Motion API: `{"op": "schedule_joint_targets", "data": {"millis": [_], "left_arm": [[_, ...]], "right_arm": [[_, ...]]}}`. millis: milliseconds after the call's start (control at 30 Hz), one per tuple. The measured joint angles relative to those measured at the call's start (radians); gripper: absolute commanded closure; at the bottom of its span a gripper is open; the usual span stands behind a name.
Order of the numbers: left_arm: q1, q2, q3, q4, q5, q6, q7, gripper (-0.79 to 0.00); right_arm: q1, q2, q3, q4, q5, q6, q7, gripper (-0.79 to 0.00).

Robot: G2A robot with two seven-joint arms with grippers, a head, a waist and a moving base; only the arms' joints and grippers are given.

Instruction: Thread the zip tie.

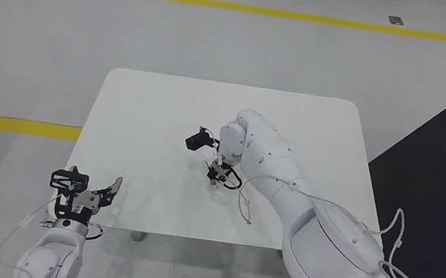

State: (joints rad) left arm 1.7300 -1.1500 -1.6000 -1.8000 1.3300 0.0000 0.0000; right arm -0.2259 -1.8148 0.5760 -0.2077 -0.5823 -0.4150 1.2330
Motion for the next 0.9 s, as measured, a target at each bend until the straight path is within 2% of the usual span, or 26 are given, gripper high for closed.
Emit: {"op": "schedule_joint_targets", "data": {"millis": [233, 433, 567, 667, 900], "left_arm": [[0.000, 0.000, 0.000, 0.000, 0.000, 0.000, 0.000, -0.785], [0.000, 0.000, 0.000, 0.000, 0.000, 0.000, 0.000, -0.785], [0.000, 0.000, 0.000, 0.000, 0.000, 0.000, 0.000, -0.785], [0.000, 0.000, 0.000, 0.000, 0.000, 0.000, 0.000, -0.785], [0.000, 0.000, 0.000, 0.000, 0.000, 0.000, 0.000, -0.785]], "right_arm": [[0.010, -0.003, 0.015, 0.024, 0.025, -0.015, 0.011, 0.000], [0.039, 0.007, 0.039, 0.027, 0.067, -0.093, 0.063, 0.000], [0.046, 0.015, 0.046, 0.020, 0.085, -0.111, 0.062, 0.000], [0.041, 0.019, 0.043, 0.015, 0.079, -0.111, 0.060, -0.117], [0.030, 0.015, 0.038, 0.009, 0.062, -0.069, 0.049, -0.148]]}}
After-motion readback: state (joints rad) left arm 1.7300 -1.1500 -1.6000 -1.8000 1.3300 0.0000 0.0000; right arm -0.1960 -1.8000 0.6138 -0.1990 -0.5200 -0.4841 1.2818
